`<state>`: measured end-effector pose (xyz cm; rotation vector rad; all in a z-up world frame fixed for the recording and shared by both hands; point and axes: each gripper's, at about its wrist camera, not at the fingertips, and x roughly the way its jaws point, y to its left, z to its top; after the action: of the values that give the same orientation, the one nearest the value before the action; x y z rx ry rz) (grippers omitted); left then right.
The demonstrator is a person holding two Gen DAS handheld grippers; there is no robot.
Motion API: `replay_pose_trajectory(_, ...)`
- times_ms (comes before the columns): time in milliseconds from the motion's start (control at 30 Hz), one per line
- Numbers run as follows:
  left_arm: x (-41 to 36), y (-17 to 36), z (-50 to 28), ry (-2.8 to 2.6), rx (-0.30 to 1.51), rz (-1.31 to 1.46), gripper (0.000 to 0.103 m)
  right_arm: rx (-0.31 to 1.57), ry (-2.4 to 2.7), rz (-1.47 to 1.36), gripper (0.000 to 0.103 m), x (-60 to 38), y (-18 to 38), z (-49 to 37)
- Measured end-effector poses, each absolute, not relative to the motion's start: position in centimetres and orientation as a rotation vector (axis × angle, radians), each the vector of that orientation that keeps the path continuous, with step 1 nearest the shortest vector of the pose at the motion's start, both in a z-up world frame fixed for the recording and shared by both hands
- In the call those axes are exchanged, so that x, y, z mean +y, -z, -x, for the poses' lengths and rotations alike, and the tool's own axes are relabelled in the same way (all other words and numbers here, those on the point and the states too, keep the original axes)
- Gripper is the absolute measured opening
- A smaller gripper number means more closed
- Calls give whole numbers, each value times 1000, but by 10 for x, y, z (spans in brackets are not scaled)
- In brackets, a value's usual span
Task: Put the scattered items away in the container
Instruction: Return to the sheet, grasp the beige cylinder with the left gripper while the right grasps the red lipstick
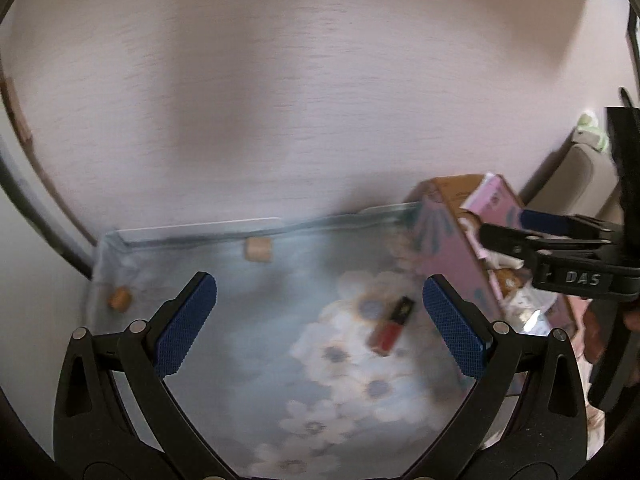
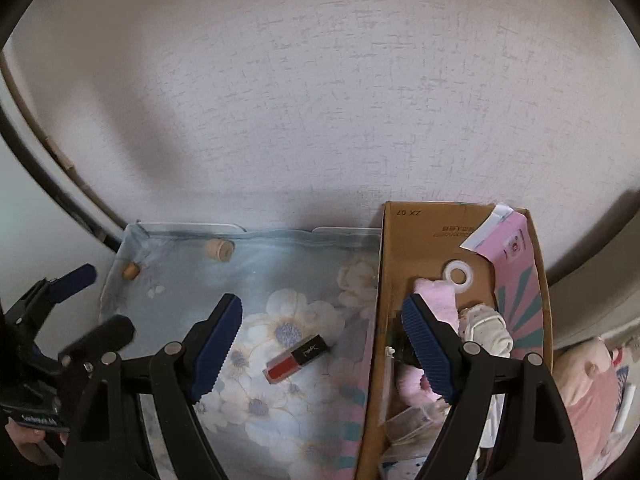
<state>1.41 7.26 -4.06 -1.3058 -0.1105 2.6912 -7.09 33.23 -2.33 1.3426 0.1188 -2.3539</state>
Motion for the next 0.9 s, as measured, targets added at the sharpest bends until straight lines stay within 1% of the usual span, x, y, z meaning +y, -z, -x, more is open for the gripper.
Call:
replay_pose_trajectory(167,36,59,1,-2663,-184,1375,103,120,2435,-1355,79,317,21,59)
replay_pose_trajectory(267,18,82,15,-2585,-295,1438,103,43,2388,-1394,79,309,27,52)
replay_pose_trajectory(333,11,98,23,-2567,-334,1479,103,-26,2375,-1442,79,303,38,47)
replay_pose_trajectory(433,9,116,35,-2622,-296,1472,103,-162,2417,-1416,79,296,55,29)
replay_pose_trajectory(500,9,129,43,-2659,-256,1447,103,-224,2435,-1443,79,288,77,16)
replay_pose_trajectory(733,8,175,79,-2696,-212,1427,103,-259,2586,-1466,79,274,153,-7)
replay_pose_trajectory(800,9,185,86,-2687,-199,1421,100,-268,2622,-1471,79,273,166,-6)
replay_pose_trajectory(900,15,200,95,-2662,-151,1446,87,-239,2699,-1436,79,273,177,-5)
